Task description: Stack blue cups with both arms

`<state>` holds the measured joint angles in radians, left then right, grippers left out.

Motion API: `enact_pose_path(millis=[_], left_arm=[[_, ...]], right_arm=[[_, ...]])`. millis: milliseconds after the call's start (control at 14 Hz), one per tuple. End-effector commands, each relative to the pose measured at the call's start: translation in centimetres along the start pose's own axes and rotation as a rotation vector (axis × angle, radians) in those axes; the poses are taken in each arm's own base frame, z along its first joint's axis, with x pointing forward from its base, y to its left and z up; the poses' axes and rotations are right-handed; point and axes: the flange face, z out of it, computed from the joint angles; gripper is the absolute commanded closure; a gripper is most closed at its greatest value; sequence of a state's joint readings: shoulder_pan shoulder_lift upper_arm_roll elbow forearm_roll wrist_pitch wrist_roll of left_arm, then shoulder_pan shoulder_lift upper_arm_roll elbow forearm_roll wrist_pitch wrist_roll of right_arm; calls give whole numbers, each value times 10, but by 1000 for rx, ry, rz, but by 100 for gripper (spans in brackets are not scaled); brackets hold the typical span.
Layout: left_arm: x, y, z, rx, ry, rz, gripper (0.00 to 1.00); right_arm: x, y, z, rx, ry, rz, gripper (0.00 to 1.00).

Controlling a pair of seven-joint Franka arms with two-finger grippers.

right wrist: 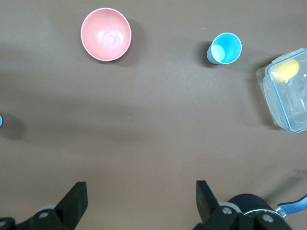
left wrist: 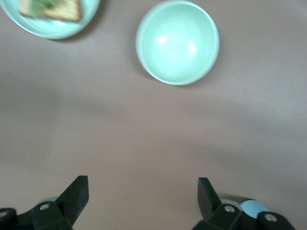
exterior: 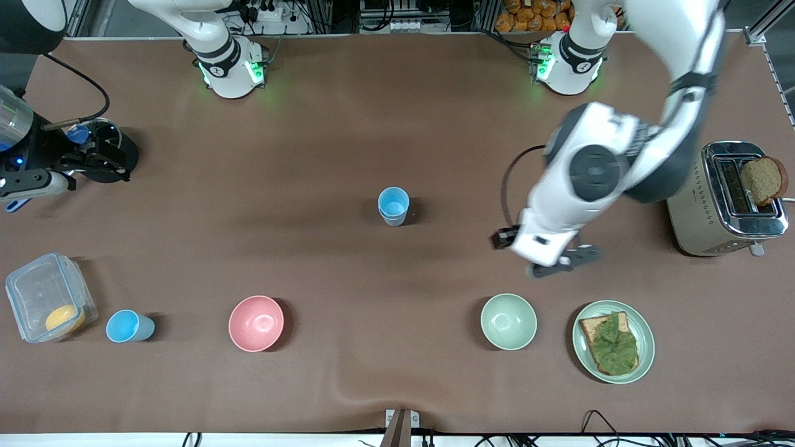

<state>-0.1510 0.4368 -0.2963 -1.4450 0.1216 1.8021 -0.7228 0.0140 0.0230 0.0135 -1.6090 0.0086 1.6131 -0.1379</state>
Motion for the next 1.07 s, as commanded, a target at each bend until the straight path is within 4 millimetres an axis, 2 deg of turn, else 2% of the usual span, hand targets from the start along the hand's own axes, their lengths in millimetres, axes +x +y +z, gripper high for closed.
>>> enact_pose_path(millis=[0,71,143,429,571,786,1000], left_arm=[[11,-54,-42,-6,24,25,0],[17,-70,-53,-18,30,14,0],[16,-78,-65,-18,41,27,0],[6,-121,-96,31,-9,252,0],[2,-132,-105,37,-15,251,0],[-18,-158,-135,32,-16,229,0],[-43,-206,-180,22,-13,291,0]], right_arm=[[-8,2,-3,-6,3,13,0],[-8,3,-3,-6,3,15,0],[-8,3,-3,-6,3,15,0],[-8,3,-3,-6,3,15,0],[-8,3,-3,-6,3,15,0],[-8,3,-3,-4,2,15,0],[-8,3,-3,-4,2,15,0]])
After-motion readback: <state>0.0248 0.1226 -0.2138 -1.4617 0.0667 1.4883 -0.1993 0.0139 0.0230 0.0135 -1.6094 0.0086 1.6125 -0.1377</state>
